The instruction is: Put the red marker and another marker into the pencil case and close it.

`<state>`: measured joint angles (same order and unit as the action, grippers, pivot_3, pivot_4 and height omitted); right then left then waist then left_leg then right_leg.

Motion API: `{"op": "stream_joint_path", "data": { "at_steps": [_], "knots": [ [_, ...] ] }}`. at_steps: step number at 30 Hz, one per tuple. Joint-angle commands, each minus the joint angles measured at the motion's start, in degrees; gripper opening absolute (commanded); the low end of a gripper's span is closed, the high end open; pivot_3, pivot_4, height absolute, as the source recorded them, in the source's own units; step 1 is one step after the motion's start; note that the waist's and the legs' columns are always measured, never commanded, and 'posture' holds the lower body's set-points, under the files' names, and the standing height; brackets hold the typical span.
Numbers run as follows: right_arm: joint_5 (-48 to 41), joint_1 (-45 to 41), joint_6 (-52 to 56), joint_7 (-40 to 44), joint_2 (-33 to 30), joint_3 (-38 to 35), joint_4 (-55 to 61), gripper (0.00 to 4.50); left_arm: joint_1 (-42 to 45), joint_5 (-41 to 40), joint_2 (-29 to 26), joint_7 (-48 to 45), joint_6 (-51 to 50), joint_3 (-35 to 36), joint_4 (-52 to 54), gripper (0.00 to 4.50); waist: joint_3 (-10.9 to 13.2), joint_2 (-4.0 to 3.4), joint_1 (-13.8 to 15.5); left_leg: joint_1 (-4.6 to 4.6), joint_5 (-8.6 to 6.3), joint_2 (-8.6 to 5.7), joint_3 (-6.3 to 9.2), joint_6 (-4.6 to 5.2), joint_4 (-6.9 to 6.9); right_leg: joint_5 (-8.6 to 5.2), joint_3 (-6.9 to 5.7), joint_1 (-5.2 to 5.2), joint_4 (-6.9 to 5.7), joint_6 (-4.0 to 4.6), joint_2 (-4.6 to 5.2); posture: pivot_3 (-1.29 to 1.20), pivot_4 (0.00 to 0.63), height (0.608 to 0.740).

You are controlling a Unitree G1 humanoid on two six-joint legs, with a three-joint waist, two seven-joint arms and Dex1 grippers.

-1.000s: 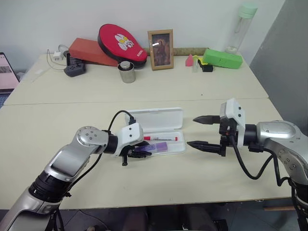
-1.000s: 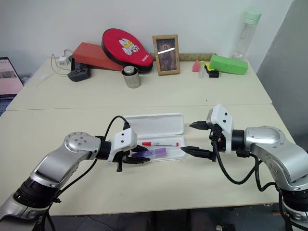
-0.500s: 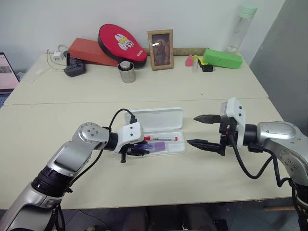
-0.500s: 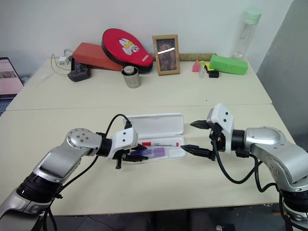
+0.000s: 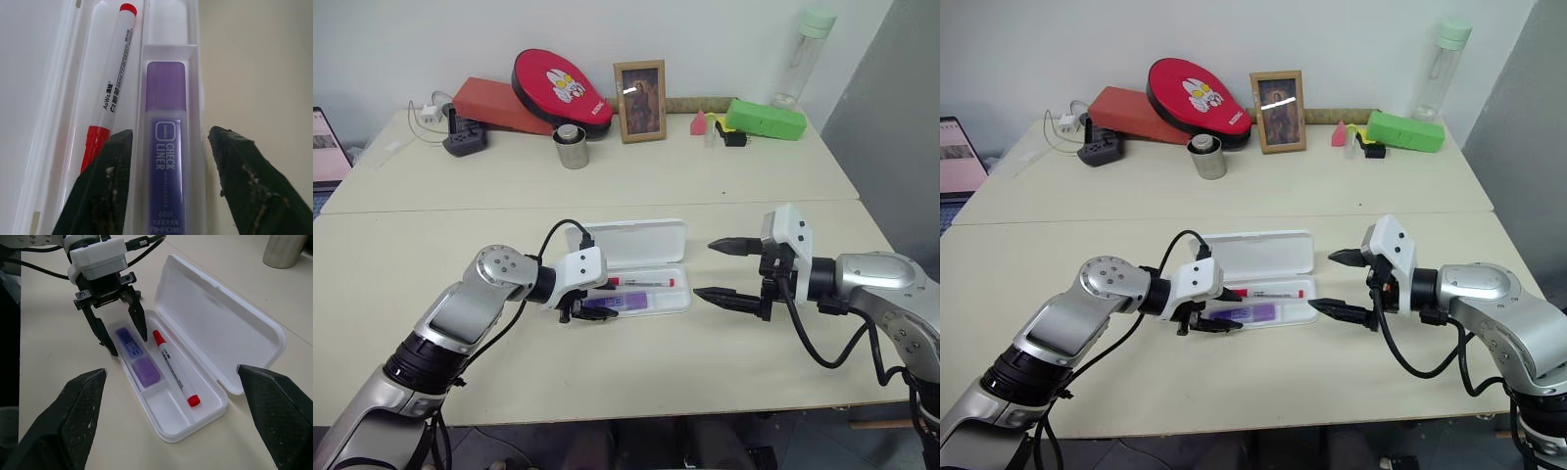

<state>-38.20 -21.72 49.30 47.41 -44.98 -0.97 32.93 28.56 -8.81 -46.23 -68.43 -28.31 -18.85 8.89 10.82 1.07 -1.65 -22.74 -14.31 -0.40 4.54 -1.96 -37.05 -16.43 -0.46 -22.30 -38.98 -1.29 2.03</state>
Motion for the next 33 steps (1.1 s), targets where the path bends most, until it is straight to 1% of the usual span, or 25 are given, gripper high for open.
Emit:
{"op": "stream_joint_path", "data": {
  "at_steps": [1, 4, 6, 8, 11, 13, 15, 17, 19, 20, 23, 27, 33],
  "knots": [
    [-1.11, -0.30, -0.69, 0.17, -0.86, -1.75, 2.01, 4.50, 1.00, -0.38, 0.08, -0.54, -0.03, 0.88, 1.01, 3.57, 0.00, 0.00, 0.00, 0.00, 0.00, 0.00, 0.00, 0.00, 0.00, 0.00, 0.00, 0.00, 0.00, 0.00, 0.00, 0.00, 0.150, 0.740],
    [-1.35, -0.28, -0.64, 0.15, -1.03, -1.88, 2.17, 4.50, 1.11, -1.13, 0.67, 0.05, -0.44, 1.88, 1.40, 4.03, 0.00, 0.00, 0.00, 0.00, 0.00, 0.00, 0.00, 0.00, 0.00, 0.00, 0.00, 0.00, 0.00, 0.00, 0.00, 0.00, 0.150, 0.740],
    [-1.50, -0.30, -0.62, 0.21, -1.12, -1.89, 2.19, 4.50, 0.74, -3.11, 1.19, 0.40, -1.95, 3.59, 2.88, 4.46, 0.00, 0.00, 0.01, 0.00, 0.00, 0.00, 0.00, 0.00, -0.01, 0.00, 0.00, 0.00, 0.00, 0.00, 0.00, 0.00, 0.150, 0.740],
    [-1.76, -0.36, -0.59, 0.29, -1.30, -1.88, 2.26, 4.50, -0.45, -6.15, 1.42, 1.05, -4.79, 6.46, 5.49, 4.49, 0.00, 0.00, 0.00, 0.00, 0.00, 0.00, 0.00, 0.00, -0.01, 0.00, 0.01, 0.00, 0.00, 0.00, 0.00, 0.00, 0.150, 0.740],
    [-2.42, -0.91, -0.48, 0.25, -1.33, -1.75, 2.29, 4.50, -4.94, -12.24, 0.24, 2.68, -10.23, 13.94, 10.78, 4.49, 0.00, 0.00, -0.21, 0.00, 0.00, 0.03, 0.04, 0.00, 0.00, 0.00, 0.04, -0.02, 0.00, 0.00, 0.00, 0.00, 0.150, 0.740],
    [-3.10, -1.33, -0.55, 0.43, -1.20, -1.81, 2.23, 4.50, -8.77, -16.41, -0.68, 4.13, -14.47, 20.19, 14.04, 4.49, 0.00, 0.00, -0.39, 0.05, 0.00, 0.08, 0.08, 0.00, 0.01, 0.00, 0.11, -0.02, -0.01, 0.00, 0.01, 0.00, 0.150, 0.740],
    [-3.49, -2.56, -0.73, 0.63, -0.44, -0.85, 1.94, 4.50, -14.47, -19.86, -1.71, 6.01, -18.48, 28.44, 16.69, 4.49, 0.00, 0.00, -0.28, 0.09, 0.00, 0.09, 0.11, 0.00, 0.02, 0.00, 0.08, -0.01, -0.02, 0.00, 0.01, 0.00, 0.150, 0.740],
    [-3.51, -3.69, -0.85, 0.63, 0.27, 0.28, 1.55, 4.50, -18.67, -20.83, -2.56, 8.03, -20.37, 33.26, 17.90, 4.49, 0.00, 0.00, -0.24, 0.16, 0.00, 0.14, 0.14, 0.00, 0.02, 0.00, 0.10, 0.02, -0.03, 0.00, 0.02, 0.00, 0.150, 0.740],
    [-3.44, -4.16, -0.96, 0.83, 0.50, 0.72, 1.24, 4.50, -20.89, -20.86, -3.13, 9.84, -21.26, 35.08, 18.61, 4.49, -0.01, 0.00, -0.07, 0.19, 0.00, 0.12, 0.15, 0.00, 0.02, 0.00, 0.08, 0.06, -0.03, 0.00, 0.02, 0.00, 0.150, 0.740],
    [-3.31, -4.90, -1.06, 1.19, 0.88, 1.49, 0.87, 4.50, -22.70, -19.53, -3.00, 11.75, -20.55, 36.57, 18.44, 4.49, -0.01, 0.00, -0.02, 0.19, 0.00, 0.10, 0.15, 0.00, 0.02, 0.00, 0.07, 0.08, -0.02, 0.00, 0.02, 0.00, 0.150, 0.740],
    [-2.65, -7.10, -1.69, 2.25, 1.93, 3.59, -0.56, 4.50, -25.00, -15.90, -1.91, 18.10, -18.85, 37.77, 16.16, 4.49, -0.01, 0.01, 0.21, 0.18, 0.00, 0.05, 0.16, 0.00, 0.01, 0.00, 0.10, 0.08, 0.00, 0.00, 0.05, 0.00, 0.150, 0.740],
    [-1.87, -8.50, -2.46, 3.27, 2.51, 5.11, -1.72, 4.50, -23.21, -12.82, -0.65, 24.05, -17.08, 36.28, 11.97, 4.49, -0.03, 0.04, 0.36, 0.16, 0.00, 0.02, 0.17, -0.01, 0.02, 0.00, 0.08, 0.08, 0.01, 0.00, 0.08, 0.00, 0.150, 0.740],
    [-0.68, -9.73, -3.11, 4.29, 2.69, 6.47, -2.70, 4.50, -19.99, -12.79, 1.83, 26.96, -17.51, 33.27, 7.25, 4.49, -0.03, 0.04, 0.20, 0.16, 0.00, 0.03, 0.16, 0.00, 0.02, 0.00, 0.09, 0.06, 0.00, 0.01, 0.11, 0.00, 0.150, 0.740]
  ]
}}
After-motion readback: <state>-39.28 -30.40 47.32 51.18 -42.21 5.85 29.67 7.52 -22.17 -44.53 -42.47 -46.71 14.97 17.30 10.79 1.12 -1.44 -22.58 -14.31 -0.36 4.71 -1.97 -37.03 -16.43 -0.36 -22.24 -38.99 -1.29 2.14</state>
